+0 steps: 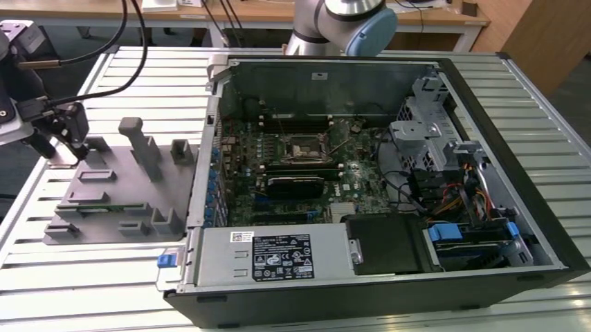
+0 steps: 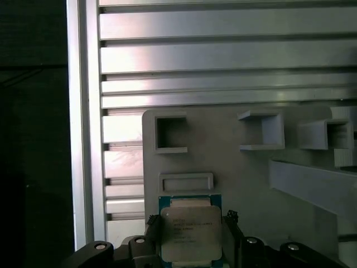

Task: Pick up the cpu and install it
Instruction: 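Pick up the cpu and move it towards the insertion slot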

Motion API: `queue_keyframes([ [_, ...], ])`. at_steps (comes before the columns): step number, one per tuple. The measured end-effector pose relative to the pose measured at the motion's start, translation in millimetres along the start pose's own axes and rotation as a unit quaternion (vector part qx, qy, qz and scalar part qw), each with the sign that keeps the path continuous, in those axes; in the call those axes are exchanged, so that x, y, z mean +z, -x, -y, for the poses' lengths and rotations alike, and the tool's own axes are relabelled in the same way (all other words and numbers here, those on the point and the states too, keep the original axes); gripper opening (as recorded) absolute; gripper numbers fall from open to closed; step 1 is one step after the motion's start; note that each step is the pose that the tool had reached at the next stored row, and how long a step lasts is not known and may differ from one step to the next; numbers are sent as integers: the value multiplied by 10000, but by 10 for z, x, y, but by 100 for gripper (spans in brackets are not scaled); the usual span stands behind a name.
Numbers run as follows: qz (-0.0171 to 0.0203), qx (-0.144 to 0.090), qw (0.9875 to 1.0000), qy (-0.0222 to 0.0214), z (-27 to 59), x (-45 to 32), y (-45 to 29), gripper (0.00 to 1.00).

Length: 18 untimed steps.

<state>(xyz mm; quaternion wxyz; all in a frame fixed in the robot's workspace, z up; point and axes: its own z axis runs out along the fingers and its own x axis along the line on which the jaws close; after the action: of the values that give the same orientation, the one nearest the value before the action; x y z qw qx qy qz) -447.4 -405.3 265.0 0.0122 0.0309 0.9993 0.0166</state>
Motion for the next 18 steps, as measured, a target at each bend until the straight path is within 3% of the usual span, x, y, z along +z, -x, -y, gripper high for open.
queue_keyframes([
  [18,0,0,10000,0,-23,-266,6,53],
])
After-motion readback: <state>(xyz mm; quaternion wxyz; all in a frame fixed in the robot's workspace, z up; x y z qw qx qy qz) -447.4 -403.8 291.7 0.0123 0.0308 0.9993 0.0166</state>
